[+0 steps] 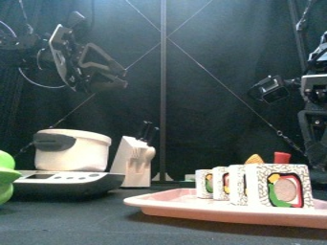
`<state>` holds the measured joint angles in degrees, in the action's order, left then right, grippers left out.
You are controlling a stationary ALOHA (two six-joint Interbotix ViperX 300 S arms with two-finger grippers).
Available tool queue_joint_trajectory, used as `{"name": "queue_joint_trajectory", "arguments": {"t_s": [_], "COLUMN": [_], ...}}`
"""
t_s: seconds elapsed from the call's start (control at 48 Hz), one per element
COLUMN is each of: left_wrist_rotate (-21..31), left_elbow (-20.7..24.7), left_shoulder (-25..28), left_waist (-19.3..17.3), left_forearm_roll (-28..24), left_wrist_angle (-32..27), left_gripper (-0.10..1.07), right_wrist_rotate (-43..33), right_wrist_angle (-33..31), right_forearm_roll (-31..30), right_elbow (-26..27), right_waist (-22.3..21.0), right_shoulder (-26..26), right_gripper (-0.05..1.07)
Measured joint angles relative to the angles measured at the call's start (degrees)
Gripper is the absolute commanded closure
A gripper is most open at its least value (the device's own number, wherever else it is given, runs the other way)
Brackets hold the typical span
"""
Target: Drop cleaver
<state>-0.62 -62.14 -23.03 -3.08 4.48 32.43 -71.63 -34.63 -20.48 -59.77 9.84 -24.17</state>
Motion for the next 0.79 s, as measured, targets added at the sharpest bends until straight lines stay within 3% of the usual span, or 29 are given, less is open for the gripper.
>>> {"name": "queue_joint_trajectory", "arguments": {"t_s": [0.396,0.792], "left_wrist_rotate": [-0.1,-0.1], "left_elbow": [-0.3,-0.5], "left_shoulder": [0.0,0.0], "left_waist": [0.0,0.0], "left_forearm_roll": [0.0,0.0], "left_wrist_angle": [0.0,0.0], "left_gripper": [0.17,0.17], "right_wrist_rotate": [0.3,0.4], "right_wrist_angle": [-1.3,-1.3], "right_forearm_roll": [-1.3,-2.8], "right_elbow": [1.5,3.6], "right_waist": [-0.1,0.0], "right_shoulder": [0.5,4.7], "right_gripper": [0.22,0.22]}}
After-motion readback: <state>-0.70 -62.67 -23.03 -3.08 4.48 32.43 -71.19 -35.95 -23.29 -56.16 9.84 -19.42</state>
